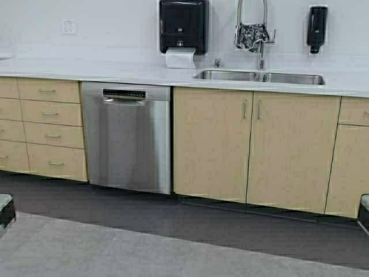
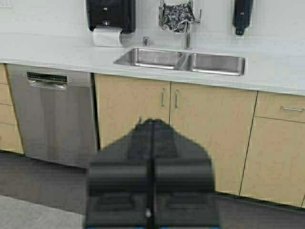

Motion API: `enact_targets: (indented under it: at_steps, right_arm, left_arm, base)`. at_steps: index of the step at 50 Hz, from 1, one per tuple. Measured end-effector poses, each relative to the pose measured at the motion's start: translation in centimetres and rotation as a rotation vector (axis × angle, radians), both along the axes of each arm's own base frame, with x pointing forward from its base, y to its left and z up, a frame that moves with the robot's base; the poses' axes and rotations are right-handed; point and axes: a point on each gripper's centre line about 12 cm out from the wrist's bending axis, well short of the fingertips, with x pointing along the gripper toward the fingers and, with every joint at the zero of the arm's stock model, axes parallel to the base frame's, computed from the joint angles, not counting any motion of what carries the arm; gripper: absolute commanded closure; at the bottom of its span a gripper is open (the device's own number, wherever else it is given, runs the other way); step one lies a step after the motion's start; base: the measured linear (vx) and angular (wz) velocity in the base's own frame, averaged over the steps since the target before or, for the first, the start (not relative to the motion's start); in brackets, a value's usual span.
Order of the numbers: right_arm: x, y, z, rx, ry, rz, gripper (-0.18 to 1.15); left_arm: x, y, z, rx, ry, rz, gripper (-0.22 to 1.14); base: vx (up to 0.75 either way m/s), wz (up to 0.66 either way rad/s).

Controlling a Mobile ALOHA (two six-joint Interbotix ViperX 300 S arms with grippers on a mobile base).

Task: Get the cloth and wipe up the spill under the wine glass

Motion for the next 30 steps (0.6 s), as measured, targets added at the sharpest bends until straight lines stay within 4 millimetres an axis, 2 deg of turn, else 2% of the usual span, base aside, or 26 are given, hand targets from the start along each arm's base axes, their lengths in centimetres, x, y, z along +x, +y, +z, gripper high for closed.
enact_targets:
  at_steps: [9,22,30]
  right_arm:
    - [0.0,0.2,-0.6,0.000,0.018,0.009,0.92]
    - [0.3,0.2,-0.9,-0.005,0.034,0.009,0.92]
    - [1.1,0.3,-2.0,-0.020,0.087,0.014,0.92]
  left_arm:
    - [-1.1,-0.2,0.0,-0.022,-0.027,-0.014,0.89]
    - [-0.5,-0.2,-0.6,-0.024,0.003,-0.015,0.89]
    - [-0.2,-0.2,-1.0,-0.029,0.020,-0.015,0.89]
  base:
    - [0.00,0.00]
    - [0.01,-0.02]
    - [0.06,-0.06]
